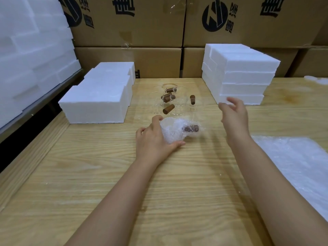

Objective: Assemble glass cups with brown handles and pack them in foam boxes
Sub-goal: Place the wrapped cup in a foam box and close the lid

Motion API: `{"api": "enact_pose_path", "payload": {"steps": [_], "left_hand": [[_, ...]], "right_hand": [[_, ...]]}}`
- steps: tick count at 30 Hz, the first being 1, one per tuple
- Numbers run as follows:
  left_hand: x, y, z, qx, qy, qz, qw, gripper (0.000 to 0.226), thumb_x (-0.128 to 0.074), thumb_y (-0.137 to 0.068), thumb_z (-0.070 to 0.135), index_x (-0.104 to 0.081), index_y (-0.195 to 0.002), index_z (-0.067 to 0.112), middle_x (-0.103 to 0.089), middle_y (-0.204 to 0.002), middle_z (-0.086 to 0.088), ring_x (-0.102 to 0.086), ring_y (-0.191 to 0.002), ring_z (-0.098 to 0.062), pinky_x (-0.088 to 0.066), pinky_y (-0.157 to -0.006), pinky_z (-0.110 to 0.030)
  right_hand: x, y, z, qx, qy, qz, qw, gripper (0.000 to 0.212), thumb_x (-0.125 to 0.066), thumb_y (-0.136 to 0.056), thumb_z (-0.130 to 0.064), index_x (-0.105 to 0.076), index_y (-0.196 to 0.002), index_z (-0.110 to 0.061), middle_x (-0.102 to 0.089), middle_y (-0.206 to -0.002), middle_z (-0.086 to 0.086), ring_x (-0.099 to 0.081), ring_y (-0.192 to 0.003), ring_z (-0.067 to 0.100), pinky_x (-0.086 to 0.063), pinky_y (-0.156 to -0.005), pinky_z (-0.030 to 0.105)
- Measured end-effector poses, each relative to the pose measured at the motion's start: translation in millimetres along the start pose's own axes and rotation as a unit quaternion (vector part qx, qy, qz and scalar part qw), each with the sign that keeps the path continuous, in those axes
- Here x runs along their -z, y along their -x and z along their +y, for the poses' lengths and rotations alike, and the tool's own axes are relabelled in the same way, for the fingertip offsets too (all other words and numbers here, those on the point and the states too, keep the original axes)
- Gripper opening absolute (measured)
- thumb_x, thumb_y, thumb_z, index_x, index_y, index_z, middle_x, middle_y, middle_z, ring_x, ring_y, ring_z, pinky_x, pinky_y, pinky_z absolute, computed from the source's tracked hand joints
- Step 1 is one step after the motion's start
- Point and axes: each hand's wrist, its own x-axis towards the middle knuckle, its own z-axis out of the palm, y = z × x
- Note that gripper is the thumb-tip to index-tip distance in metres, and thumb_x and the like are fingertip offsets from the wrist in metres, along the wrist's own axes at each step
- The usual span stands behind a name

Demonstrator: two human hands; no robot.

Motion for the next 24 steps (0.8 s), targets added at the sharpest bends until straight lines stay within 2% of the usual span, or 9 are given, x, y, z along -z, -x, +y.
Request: {"api": "enact_pose_path", "payload": {"steps": [2,4,7,11,14,19,21,24], "left_hand": [[-0.5,-0.6,-0.9,-0.007,-0.002,0.0,1.0,0.096,-0.069,-0.057,0.074,-0.029,-0.128,0.024,-0.064,-0.115,0.0,-0.059,-0.109,-0.022,-0.022,-0.1,-0.03],[-0.9,-0.9,-1.3,-0.01,-0.005,0.002,1.0,0.096,-0.069,-0.057,0.075,-0.029,-0.129,0.024,-0.064,-0.114,0.0,-0.06,-0.108,-0.021,-0.022,-0.099,-0.03],[-1.8,-2.1,-1.6,-0.012,-0.009,0.011,1.0,0.096,-0.069,-0.058,0.075,-0.03,-0.13,0.024,-0.064,-0.111,0.001,-0.06,-0.107,-0.022,-0.023,-0.099,-0.03],[-2.4,-2.7,-1.4,-0.013,-0.011,0.017,1.0,0.097,-0.066,-0.056,0.076,-0.03,-0.13,0.025,-0.063,-0.109,0.003,-0.058,-0.106,-0.021,-0.023,-0.096,-0.028],[-2.3,-3.4,-1.0,-0.012,-0.008,0.024,1.0,0.098,-0.06,-0.053,0.079,-0.031,-0.13,0.025,-0.062,-0.103,0.003,-0.058,-0.103,-0.024,-0.022,-0.088,-0.025],[-3.7,-5.3,-1.9,-0.015,-0.012,0.019,1.0,0.096,-0.059,-0.054,0.08,-0.03,-0.128,0.026,-0.053,-0.094,0.009,-0.06,-0.098,-0.024,-0.033,-0.087,-0.031],[-4.2,-5.4,-2.3,-0.016,-0.006,0.021,1.0,0.094,-0.06,-0.054,0.079,-0.029,-0.127,0.028,-0.051,-0.094,0.01,-0.06,-0.098,-0.023,-0.033,-0.085,-0.03],[-4.6,-5.4,-2.9,-0.016,0.003,0.024,1.0,0.092,-0.061,-0.055,0.077,-0.029,-0.127,0.029,-0.06,-0.102,0.004,-0.06,-0.098,-0.024,-0.035,-0.083,-0.031]], "right_hand": [[1.3,-17.9,0.9,0.001,0.037,0.058,0.998,0.054,-0.058,-0.089,-0.023,-0.037,-0.139,-0.027,-0.041,-0.136,0.005,-0.046,-0.114,0.02,-0.038,-0.083,0.031],[-1.5,-34.7,0.6,0.027,0.123,0.099,0.987,0.065,-0.06,-0.088,-0.023,-0.027,-0.143,-0.031,-0.029,-0.141,0.009,-0.034,-0.125,0.027,-0.037,-0.085,0.034],[-6.4,-59.8,0.3,0.052,0.237,0.122,0.962,0.08,-0.066,-0.085,-0.029,-0.015,-0.147,-0.035,-0.018,-0.146,0.015,-0.027,-0.128,0.031,-0.038,-0.098,0.04],[-11.4,-94.2,1.3,0.08,0.352,0.138,0.922,0.092,-0.068,-0.082,-0.039,-0.005,-0.149,-0.035,0.0,-0.154,0.022,-0.017,-0.138,0.038,-0.028,-0.108,0.05],[-16.4,-121.7,-5.4,0.086,0.367,0.156,0.913,0.1,-0.07,-0.08,-0.044,0.002,-0.15,-0.034,0.006,-0.156,0.02,-0.01,-0.141,0.038,-0.021,-0.109,0.058],[-26.1,-152.1,-15.4,0.07,0.377,0.147,0.912,0.119,-0.077,-0.071,-0.05,0.013,-0.147,-0.039,0.017,-0.156,0.02,0.0,-0.144,0.041,-0.014,-0.108,0.067],[-27.9,-157.6,-14.5,0.062,0.385,0.141,0.91,0.121,-0.078,-0.07,-0.048,0.014,-0.147,-0.041,0.019,-0.156,0.02,0.003,-0.144,0.042,-0.013,-0.107,0.068],[-25.8,-163.6,-11.4,0.048,0.388,0.136,0.91,0.116,-0.078,-0.073,-0.04,0.012,-0.146,-0.042,0.018,-0.156,0.019,0.003,-0.144,0.042,-0.014,-0.107,0.069]]}}
